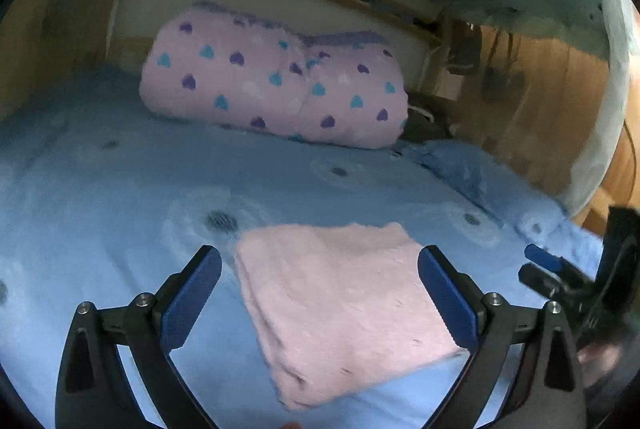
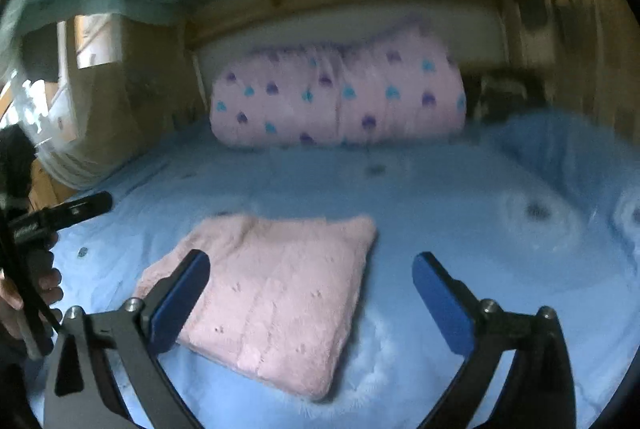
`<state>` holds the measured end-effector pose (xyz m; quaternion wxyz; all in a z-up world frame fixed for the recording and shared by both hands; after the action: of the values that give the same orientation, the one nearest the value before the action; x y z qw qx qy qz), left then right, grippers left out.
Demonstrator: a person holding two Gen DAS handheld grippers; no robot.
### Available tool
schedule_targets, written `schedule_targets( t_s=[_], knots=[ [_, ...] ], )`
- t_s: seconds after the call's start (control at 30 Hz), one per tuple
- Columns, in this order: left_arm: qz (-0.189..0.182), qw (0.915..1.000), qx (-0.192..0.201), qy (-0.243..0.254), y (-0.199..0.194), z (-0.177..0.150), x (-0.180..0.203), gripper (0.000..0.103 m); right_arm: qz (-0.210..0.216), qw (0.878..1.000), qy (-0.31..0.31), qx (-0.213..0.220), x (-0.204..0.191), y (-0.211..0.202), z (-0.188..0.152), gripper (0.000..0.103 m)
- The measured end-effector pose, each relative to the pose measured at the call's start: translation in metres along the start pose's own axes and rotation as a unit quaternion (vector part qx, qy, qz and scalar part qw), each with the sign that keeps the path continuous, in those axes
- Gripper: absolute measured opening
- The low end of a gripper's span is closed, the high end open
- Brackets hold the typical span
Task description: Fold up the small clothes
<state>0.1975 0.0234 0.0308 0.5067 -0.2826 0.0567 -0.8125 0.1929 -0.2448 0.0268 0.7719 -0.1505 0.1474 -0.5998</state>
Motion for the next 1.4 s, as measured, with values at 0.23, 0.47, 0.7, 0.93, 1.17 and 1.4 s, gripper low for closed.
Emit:
schedule_targets(
  t_s=[0.23, 0.47, 0.7, 0.93, 1.17, 1.4],
  knots=[
    [-0.007, 0.9986, -0.039, 0.036, 0.013, -0.032, 0.025, 0.096, 0.019, 0.998, -0.060, 0.017, -0.021, -0.024, -0.014, 0.103],
    [0.034, 0.9958, -0.062, 0.057, 0.034, -0.076, 0.040, 0.099, 0.027, 0.996, -0.078, -0.017, -0.011, -0.025, -0.046, 0.103],
    [0.080, 0.9888, -0.090, 0.089, 0.051, -0.106, 0.052, 0.099, 0.041, 0.994, -0.075, -0.074, -0.011, 0.001, -0.083, 0.103],
    [0.078, 0.9898, -0.087, 0.082, 0.049, -0.108, 0.050, 0.099, 0.057, 0.992, -0.057, -0.102, -0.007, 0.011, -0.092, 0.103],
    [0.076, 0.9904, -0.081, 0.082, 0.050, -0.108, 0.050, 0.099, 0.057, 0.992, -0.058, -0.101, -0.007, 0.011, -0.093, 0.103],
    [0.077, 0.9902, -0.084, 0.082, 0.050, -0.109, 0.049, 0.099, 0.057, 0.991, -0.058, -0.106, -0.008, 0.011, -0.093, 0.103]
  ],
)
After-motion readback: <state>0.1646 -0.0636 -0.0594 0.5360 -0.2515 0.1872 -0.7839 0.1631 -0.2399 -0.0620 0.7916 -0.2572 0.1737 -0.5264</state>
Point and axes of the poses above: each gripper's, at about its wrist camera, not at the fingertips, and y roughly the way its jaws point, x to its right, z to its top, the point moved 7 cm from there along y, roughly the way its jaws point, and after that the axes turned 13 degrees about -z, right-handed, at the moved point
